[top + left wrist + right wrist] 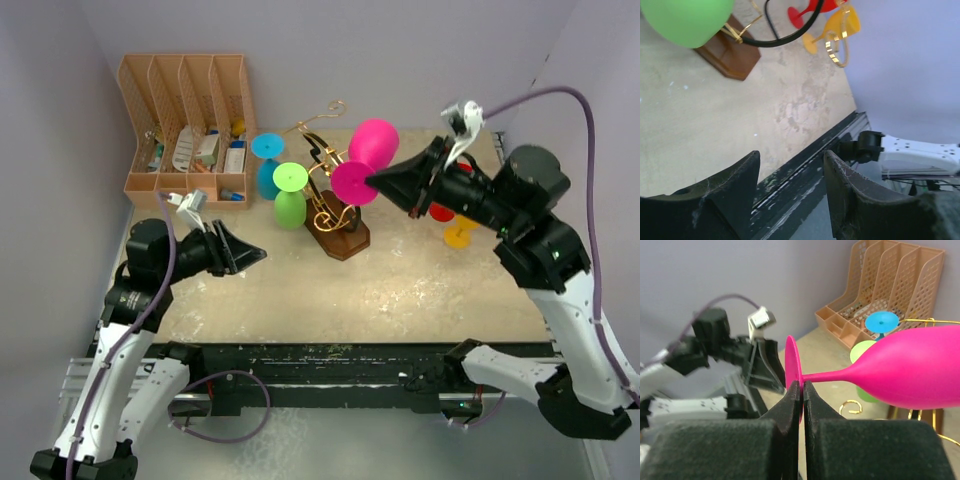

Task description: Take the wine glass off the wine glass rack

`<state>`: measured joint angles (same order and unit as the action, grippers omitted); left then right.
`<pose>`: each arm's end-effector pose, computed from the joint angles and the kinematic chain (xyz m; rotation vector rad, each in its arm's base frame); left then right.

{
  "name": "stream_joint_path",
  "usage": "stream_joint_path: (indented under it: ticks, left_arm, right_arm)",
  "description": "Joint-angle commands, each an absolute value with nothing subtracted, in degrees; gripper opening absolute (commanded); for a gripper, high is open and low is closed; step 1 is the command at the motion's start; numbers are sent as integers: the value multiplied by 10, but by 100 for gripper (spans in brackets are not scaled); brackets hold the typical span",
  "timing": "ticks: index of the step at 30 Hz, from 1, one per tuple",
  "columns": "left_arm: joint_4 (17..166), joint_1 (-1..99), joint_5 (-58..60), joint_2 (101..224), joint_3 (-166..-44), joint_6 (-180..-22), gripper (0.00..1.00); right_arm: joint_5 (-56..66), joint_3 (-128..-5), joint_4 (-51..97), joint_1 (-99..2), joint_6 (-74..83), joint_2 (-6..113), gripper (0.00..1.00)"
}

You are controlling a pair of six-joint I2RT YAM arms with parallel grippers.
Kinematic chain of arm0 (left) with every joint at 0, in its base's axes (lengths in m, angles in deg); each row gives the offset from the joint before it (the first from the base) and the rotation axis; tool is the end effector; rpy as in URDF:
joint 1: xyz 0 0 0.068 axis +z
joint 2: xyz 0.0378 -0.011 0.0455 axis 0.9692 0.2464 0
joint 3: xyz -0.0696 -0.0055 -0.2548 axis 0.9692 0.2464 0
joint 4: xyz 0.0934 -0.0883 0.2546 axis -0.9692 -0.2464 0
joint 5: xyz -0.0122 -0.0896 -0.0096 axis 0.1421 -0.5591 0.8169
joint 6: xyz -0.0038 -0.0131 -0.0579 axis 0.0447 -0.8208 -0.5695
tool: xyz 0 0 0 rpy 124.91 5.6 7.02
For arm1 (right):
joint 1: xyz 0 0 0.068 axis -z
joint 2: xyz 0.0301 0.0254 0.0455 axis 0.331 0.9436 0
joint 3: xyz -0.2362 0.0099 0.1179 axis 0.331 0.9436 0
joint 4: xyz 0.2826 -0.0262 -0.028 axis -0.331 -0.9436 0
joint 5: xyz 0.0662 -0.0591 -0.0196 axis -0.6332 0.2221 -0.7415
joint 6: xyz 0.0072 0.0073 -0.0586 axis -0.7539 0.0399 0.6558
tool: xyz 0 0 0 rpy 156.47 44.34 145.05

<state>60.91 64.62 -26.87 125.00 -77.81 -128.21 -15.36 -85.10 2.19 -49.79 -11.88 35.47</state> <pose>0.1719 -0.0599 0.3226 -0.0459 2.0574 -1.1680 0.1749 0.1264 0.5513 -0.5146 1.4268 1.0986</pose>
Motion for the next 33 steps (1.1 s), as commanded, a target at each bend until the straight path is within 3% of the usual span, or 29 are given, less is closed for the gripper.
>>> stream_joint_path:
  ticks: [1,7,16,33]
  left_arm:
    - [654,648,-318,1250,-856,-1379,57]
    - [615,648,-340,1271,-931,-1462,57]
    - [675,649,-388,1267,-913,-1598,56]
    - [676,649,-448,1275,-901,-1680,52]
  right_arm:
    - [-25,-796,8,-567,44,293,0]
    - [174,-740,18,-735,159,269,0]
    - [534,-681,138,-1021,364,350,0]
    - [665,-539,516,-1103,651,399,0]
